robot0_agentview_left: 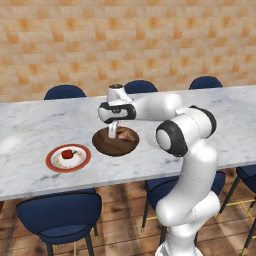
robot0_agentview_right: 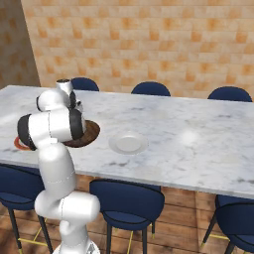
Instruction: Pick the chicken drumstick and bell pepper from their plates and place them in the bowl. Then put the bowl in the fridge.
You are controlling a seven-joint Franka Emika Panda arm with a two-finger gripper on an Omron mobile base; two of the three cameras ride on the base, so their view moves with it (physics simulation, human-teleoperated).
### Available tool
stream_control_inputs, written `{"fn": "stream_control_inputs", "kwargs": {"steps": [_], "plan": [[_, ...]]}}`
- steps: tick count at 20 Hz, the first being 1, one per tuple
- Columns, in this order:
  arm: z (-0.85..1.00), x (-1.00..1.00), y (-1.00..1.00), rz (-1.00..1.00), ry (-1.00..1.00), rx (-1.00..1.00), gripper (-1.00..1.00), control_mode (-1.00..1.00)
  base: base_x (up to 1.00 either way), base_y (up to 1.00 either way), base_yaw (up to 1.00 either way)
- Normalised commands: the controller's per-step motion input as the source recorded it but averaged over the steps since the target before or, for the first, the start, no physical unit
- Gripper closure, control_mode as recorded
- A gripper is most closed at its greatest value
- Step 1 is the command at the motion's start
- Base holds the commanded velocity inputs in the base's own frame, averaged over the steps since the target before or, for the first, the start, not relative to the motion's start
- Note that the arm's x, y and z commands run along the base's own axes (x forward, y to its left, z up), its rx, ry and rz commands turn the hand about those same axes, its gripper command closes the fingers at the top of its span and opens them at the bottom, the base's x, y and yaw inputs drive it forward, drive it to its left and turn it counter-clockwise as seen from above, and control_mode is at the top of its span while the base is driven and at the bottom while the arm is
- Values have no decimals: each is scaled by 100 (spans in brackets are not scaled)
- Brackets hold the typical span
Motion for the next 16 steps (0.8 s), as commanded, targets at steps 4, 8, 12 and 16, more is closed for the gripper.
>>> {"fn": "stream_control_inputs", "kwargs": {"steps": [4, 8, 12, 16], "plan": [[-31, 31, 15, 9, 0, 5, 100, -100, 0, 0, 0], [-32, 26, 13, 8, 0, 7, 100, -100, 0, 0, 0], [-26, 14, 8, 7, 0, 8, 100, -100, 0, 0, 0], [-22, 5, 7, 4, 0, 6, 100, -100, 0, 0, 0]]}}
